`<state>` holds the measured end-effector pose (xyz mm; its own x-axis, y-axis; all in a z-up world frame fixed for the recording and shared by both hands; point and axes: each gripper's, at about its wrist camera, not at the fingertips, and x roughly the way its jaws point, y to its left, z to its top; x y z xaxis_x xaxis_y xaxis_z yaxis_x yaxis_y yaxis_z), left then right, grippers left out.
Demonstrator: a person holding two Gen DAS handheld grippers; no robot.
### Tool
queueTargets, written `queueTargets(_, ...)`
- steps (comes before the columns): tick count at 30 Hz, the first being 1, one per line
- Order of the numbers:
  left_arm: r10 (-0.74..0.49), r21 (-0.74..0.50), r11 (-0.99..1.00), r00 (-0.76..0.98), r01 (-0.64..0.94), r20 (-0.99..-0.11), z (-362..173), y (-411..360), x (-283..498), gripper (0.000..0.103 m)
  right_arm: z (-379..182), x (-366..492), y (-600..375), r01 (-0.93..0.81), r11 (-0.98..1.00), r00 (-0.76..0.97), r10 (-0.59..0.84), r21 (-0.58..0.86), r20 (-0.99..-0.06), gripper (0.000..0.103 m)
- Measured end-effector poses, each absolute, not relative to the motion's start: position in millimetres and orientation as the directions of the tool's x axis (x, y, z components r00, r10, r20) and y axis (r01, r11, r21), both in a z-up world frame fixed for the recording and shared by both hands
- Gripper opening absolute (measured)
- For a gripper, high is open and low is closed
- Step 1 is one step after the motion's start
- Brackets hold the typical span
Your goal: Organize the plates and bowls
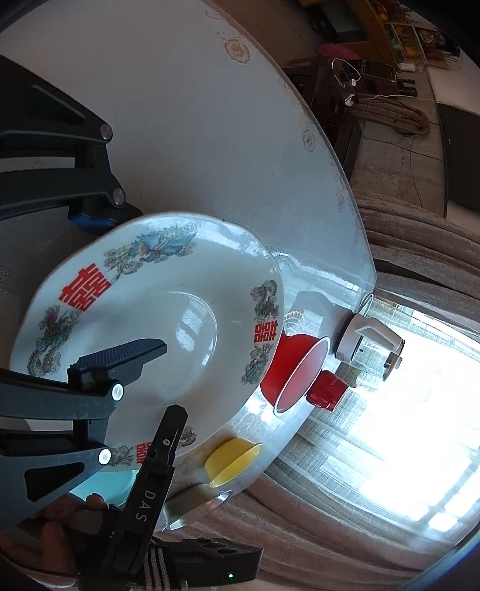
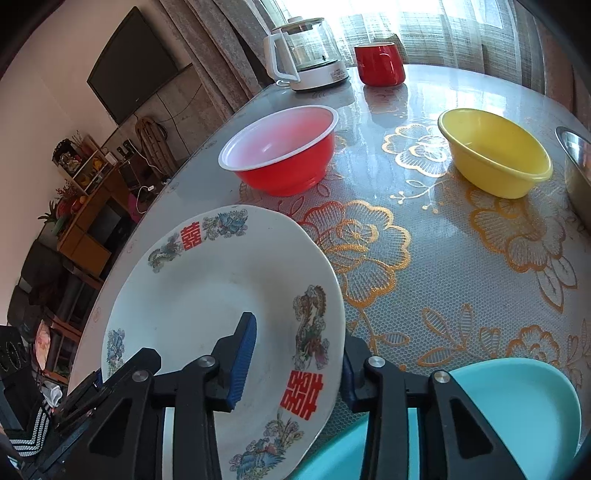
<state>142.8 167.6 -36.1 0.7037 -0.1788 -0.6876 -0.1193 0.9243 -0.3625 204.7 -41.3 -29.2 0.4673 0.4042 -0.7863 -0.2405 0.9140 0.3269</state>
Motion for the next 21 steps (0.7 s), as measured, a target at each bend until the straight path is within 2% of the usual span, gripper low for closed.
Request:
queueTargets(1, -0.179, -0.37, 0.921, 0.706, -0.125, -0.685, -36.2, 169.4, 142.3, 0.047, -29.5, 205.5, -42.2, -0.24, 0.917, 0.468, 0.398, 0.319, -0.789, 0.03)
queueTargets(2, -0.176, -0.377, 0.916, 0.708, -0.136, -0.684, -36.8, 171.9, 141.4, 0.041, -30.0, 206.1, -43.6, -0.242, 0.918, 0.466, 0.394, 0.314, -0.792, 0.028)
queueTargets(4, -0.168, -0.381, 0.912, 0.709, -0.152, -0.685, -37.8, 174.9, 140.7, 0.036, -29.7, 206.2, -44.3, -0.249, 0.916, 0.463, 0.399, 0.316, -0.791, 0.028)
queueTargets(10, -0.157, -0.376, 0.912, 0.709, -0.162, -0.688, -37.7, 176.0, 140.1, 0.034, -27.8, 201.7, -47.6, -0.247, 0.912, 0.47, 0.408, 0.328, -0.783, 0.026)
queueTargets(15, -0.164, -0.382, 0.912, 0.721, -0.149, -0.673, -35.6, 176.7, 137.3, 0.034, -10.2, 186.6, -42.1, -0.305, 0.917, 0.528, 0.387, 0.257, -0.756, 0.023)
queueTargets(21, -0.186, -0.399, 0.907, 0.72, -0.136, -0.669, -36.5, 178.6, 137.9, 0.035, 0.7, 173.6, -37.6, -0.344, 0.905, 0.543, 0.408, 0.25, -0.734, 0.021)
